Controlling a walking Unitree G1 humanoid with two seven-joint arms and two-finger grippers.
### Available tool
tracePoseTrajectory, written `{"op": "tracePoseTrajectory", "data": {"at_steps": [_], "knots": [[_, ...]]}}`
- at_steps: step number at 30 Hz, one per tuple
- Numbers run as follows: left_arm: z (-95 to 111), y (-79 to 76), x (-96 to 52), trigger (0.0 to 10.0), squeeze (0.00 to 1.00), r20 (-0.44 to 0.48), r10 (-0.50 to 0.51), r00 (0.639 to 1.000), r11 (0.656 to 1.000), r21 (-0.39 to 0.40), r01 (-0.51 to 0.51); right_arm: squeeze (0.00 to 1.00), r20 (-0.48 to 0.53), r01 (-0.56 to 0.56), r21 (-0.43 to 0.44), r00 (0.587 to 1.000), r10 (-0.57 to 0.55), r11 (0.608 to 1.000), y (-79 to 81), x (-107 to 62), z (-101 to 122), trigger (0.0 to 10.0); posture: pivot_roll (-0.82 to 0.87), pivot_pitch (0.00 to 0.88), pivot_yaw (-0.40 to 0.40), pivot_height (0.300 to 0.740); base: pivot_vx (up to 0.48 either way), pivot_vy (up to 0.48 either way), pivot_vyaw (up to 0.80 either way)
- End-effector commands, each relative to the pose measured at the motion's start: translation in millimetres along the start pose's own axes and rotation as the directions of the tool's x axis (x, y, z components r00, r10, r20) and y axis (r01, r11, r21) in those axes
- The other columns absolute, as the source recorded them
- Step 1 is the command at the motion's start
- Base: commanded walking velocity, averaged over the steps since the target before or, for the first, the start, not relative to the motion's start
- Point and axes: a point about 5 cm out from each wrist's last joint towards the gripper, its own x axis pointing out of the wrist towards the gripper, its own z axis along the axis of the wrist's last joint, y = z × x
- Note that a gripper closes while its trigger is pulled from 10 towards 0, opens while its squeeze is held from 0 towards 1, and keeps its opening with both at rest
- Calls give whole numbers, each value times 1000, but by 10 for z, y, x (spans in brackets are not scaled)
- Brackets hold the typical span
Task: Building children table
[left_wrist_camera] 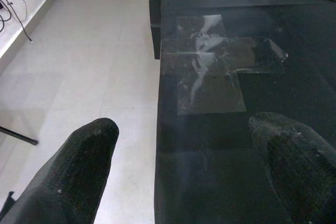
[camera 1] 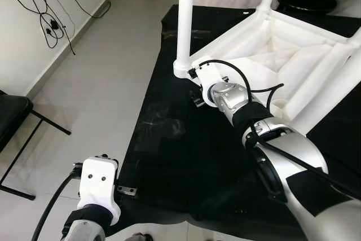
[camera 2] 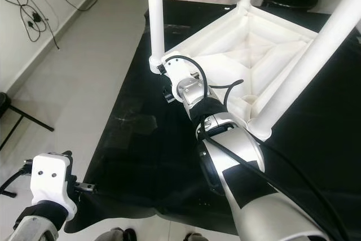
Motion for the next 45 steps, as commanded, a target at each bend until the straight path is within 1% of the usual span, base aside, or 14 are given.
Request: {"op": "tracePoseTrajectory", "data": {"at_steps": [1,6,11,20,22,27,28,32,33,34,35,41,44,45], "knots": [[-20,-9,-23,10000,0,-20,8,1000,1000,4,-7,0,18,-5,2,1000,5,1000,0,-9,61,10000,106,238,-54,740,0,0,0],[-22,-36,-40,10000,0,-24,7,1000,1000,-4,-7,0,21,-10,-34,1000,10,999,-2,-29,137,10000,105,244,-64,740,0,0,0],[-17,-59,-80,10000,0,-32,6,999,1000,-14,-7,0,-73,-96,-105,993,88,990,66,-28,60,10000,103,255,-72,740,0,0,0],[-25,-73,-105,10000,0,-41,11,999,1000,-25,-12,0,-179,-280,-226,953,242,933,41,-76,44,10000,92,251,-74,740,0,0,0],[-32,-74,-94,10000,0,-43,12,999,1000,-25,-13,0,-232,-393,-300,914,333,869,-6,-116,48,10000,92,249,-71,740,0,0,0],[-35,-66,-81,10000,0,-44,14,999,1000,-22,-15,0,-270,-472,-350,878,395,809,-70,-160,66,10000,87,244,-64,740,0,0,0],[-42,-58,-72,10000,0,-45,14,999,1000,-19,-15,0,-304,-545,-398,838,454,738,-103,-197,70,10000,82,239,-60,740,0,0,0],[-45,-51,-65,10000,0,-45,14,999,1000,-18,-14,0,-344,-595,-426,803,486,681,-119,-220,46,10000,80,237,-55,740,0,0,0],[-46,-44,-55,10000,0,-44,13,999,1000,-15,-13,0,-387,-637,-446,771,505,630,-129,-233,-4,10000,78,234,-49,740,0,0,0],[-46,-44,-55,10000,0,-44,13,999,1000,-15,-13,0,-387,-637,-446,771,505,630,-129,-233,-4,10000,78,234,-49,740,0,0,0],[-43,-36,-43,10000,0,-42,12,999,1000,-12,-13,0,-428,-676,-446,737,523,587,-129,-243,-69,10000,79,233,-47,740,0,0,0],[-41,-17,-34,10000,0,-41,13,999,1000,-5,-13,0,-496,-742,-429,671,552,515,-111,-260,-212,10000,81,230,-41,740,0,0,0],[-41,-1,-27,10000,0,-41,13,999,1000,-2,-14,0,-516,-741,-426,670,533,519,-88,-245,-281,10000,77,229,-38,740,0,0,0],[-39,4,-24,10000,0,-40,13,999,1000,-2,-13,0,-521,-745,-410,665,535,526,-71,-242,-302,9098,77,229,-38,740,0,0,0]]}}
